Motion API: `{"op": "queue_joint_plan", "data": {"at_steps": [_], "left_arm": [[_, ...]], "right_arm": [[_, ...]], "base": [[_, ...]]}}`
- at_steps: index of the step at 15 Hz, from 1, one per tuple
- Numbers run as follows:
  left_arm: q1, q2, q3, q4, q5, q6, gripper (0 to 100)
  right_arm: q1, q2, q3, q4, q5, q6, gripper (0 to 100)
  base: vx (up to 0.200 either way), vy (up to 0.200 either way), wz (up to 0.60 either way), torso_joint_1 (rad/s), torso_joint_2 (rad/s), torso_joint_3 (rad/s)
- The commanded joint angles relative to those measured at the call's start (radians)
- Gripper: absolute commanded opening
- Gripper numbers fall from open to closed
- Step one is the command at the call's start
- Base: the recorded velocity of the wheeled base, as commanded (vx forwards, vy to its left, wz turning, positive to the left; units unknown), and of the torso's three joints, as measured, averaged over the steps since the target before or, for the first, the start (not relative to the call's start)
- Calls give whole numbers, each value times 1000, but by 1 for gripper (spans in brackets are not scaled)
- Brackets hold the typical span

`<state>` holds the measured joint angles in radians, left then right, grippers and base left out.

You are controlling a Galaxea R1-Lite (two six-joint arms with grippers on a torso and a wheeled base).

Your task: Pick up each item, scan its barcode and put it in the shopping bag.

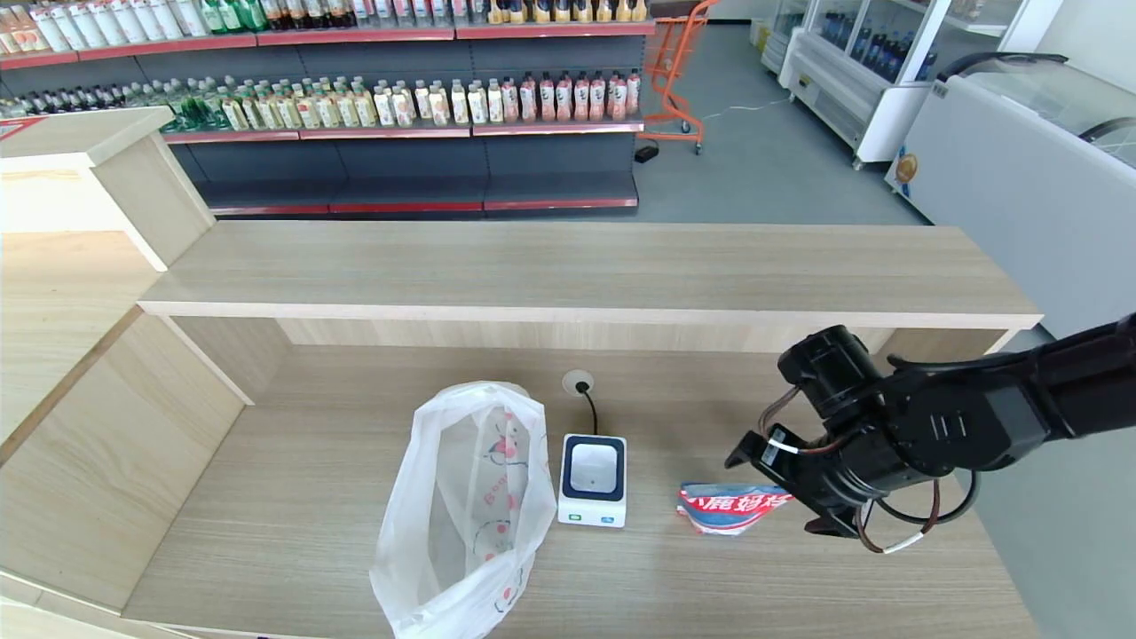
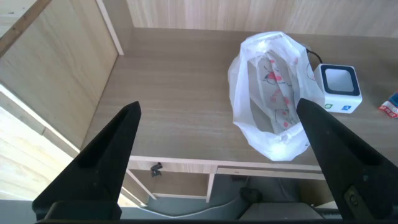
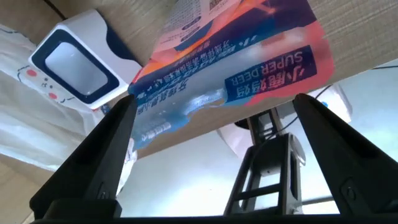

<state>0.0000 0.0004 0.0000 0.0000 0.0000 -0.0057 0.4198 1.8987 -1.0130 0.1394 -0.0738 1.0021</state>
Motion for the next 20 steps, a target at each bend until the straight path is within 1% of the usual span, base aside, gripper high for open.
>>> {"op": "queue_joint_plan", "data": {"at_steps": [1,5,7,9,11,12,14,18,20], "left_arm": [[0,1,0,0,0,0,100],[0,1,0,0,0,0,100],[0,0,0,0,0,0,100],[0,1,0,0,0,0,100],[0,0,0,0,0,0,100],[0,0,0,0,0,0,100],[0,1,0,0,0,0,100],[0,0,0,0,0,0,100],[0,1,0,0,0,0,100]], "right_arm": [[2,99,-24,-24,-6,1,100],[5,183,-49,-110,-40,-2,100],[5,232,-81,-153,-44,0,100],[5,287,-105,-156,-75,0,100],[4,326,-144,-165,-84,-2,100],[4,338,-167,-169,-87,-5,0],[4,339,-177,-169,-90,-34,0],[-18,335,-157,-169,-96,-154,0],[-33,306,-161,-170,-96,-177,0]], "base": [[0,0,0,0,0,0],[0,0,0,0,0,0],[0,0,0,0,0,0],[0,0,0,0,0,0],[0,0,0,0,0,0],[0,0,0,0,0,0],[0,0,0,0,0,0],[0,0,0,0,0,0],[0,0,0,0,0,0]]}}
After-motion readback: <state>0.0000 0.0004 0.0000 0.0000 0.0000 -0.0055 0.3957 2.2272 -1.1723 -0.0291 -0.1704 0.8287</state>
